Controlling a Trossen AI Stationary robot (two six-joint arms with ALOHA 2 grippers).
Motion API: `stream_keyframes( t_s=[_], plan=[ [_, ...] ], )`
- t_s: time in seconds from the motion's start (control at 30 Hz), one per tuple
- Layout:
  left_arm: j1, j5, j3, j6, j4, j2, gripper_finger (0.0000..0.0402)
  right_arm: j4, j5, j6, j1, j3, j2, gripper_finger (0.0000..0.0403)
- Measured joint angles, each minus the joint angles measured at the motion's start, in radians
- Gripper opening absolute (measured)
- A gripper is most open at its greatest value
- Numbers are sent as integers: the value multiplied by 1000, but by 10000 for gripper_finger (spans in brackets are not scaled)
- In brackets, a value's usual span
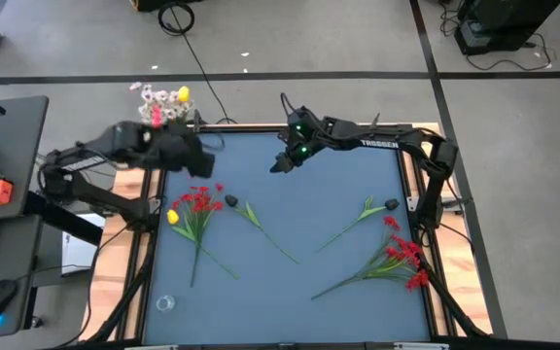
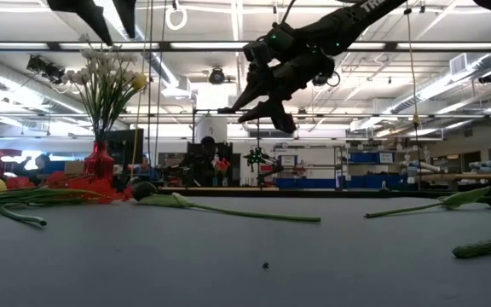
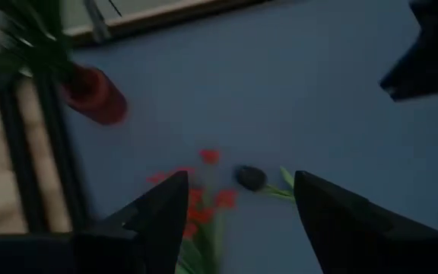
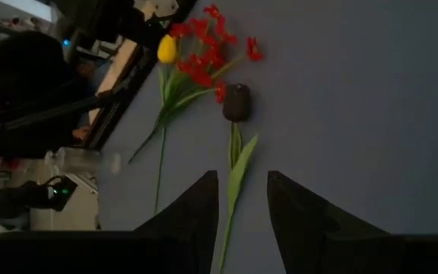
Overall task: Sort flowers into vase by color
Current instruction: Put the yellow tulip into the red vase
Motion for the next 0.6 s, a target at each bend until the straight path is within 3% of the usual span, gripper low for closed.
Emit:
stream_keyframes(
  t_s=[0.13,0.33,0.47,0.6],
  plan=[
    [-169,-38,0,-211,-1,86,228,-105,44,-61,-1,0,-28,123],
    [-313,-29,-1,-480,-24,226,211,-223,81,-149,9,0,-45,123],
    [-382,34,-1,-574,-25,286,204,-272,9,-217,30,0,-45,123],
    [-445,70,-1,-638,-30,329,203,-281,16,-243,72,0,-44,123]
  ],
)
